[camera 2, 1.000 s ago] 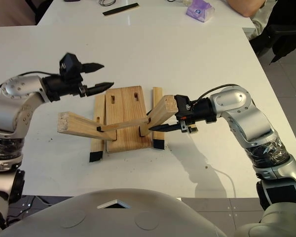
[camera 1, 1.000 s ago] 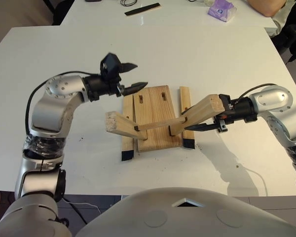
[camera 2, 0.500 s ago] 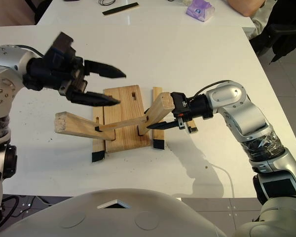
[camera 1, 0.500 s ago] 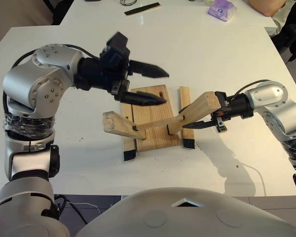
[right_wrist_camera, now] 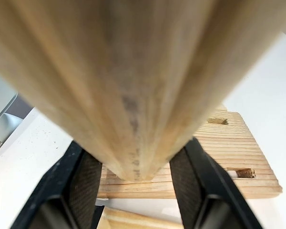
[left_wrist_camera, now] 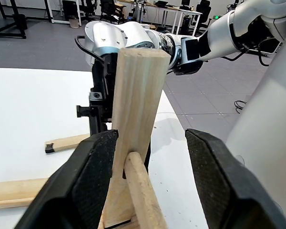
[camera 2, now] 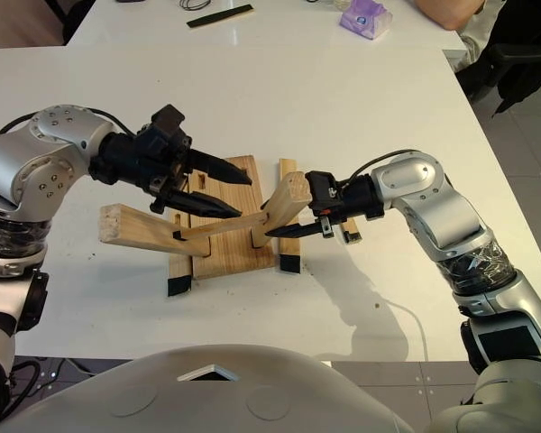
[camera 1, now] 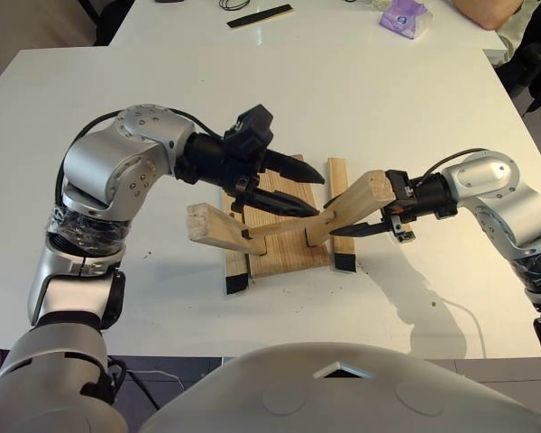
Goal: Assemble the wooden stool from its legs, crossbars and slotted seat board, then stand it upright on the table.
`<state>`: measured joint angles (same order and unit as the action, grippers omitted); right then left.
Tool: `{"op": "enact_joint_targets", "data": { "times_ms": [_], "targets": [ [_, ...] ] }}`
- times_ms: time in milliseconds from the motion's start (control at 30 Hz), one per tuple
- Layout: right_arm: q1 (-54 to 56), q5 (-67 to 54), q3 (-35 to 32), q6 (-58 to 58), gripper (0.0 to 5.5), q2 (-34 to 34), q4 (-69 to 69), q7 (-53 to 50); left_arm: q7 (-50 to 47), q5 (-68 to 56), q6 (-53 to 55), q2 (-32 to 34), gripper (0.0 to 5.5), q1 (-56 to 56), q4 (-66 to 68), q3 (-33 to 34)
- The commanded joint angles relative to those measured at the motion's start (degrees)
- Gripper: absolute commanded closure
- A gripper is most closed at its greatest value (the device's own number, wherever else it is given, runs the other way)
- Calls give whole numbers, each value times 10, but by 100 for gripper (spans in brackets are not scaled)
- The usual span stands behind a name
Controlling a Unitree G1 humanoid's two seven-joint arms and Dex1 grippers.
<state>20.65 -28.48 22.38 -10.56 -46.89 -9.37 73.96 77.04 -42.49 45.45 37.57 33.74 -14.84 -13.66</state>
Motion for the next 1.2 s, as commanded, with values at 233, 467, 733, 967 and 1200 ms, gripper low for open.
{"op": "enact_joint_targets", "data": {
  "times_ms": [233, 467, 733, 967, 1200],
  "targets": [
    [-22, 112, 90, -38, 351, 11, 49, 14, 51, 138, -88, 7, 288, -51, 82, -147],
    [-28, 111, 94, -40, 351, 7, 38, 16, 31, 121, -92, -13, 288, -50, 133, -137],
    [-45, 91, 75, -58, 351, -11, 10, 1, -102, -153, 49, 1, 288, 83, 104, 193],
    [-98, 54, 21, -77, 351, -47, -37, -35, -3, 36, -95, 200, 251, -101, 115, 212],
    [-128, 45, -8, -81, 351, -65, -57, -49, 80, 47, -150, 242, 204, -393, -65, 264]
  ]
}}
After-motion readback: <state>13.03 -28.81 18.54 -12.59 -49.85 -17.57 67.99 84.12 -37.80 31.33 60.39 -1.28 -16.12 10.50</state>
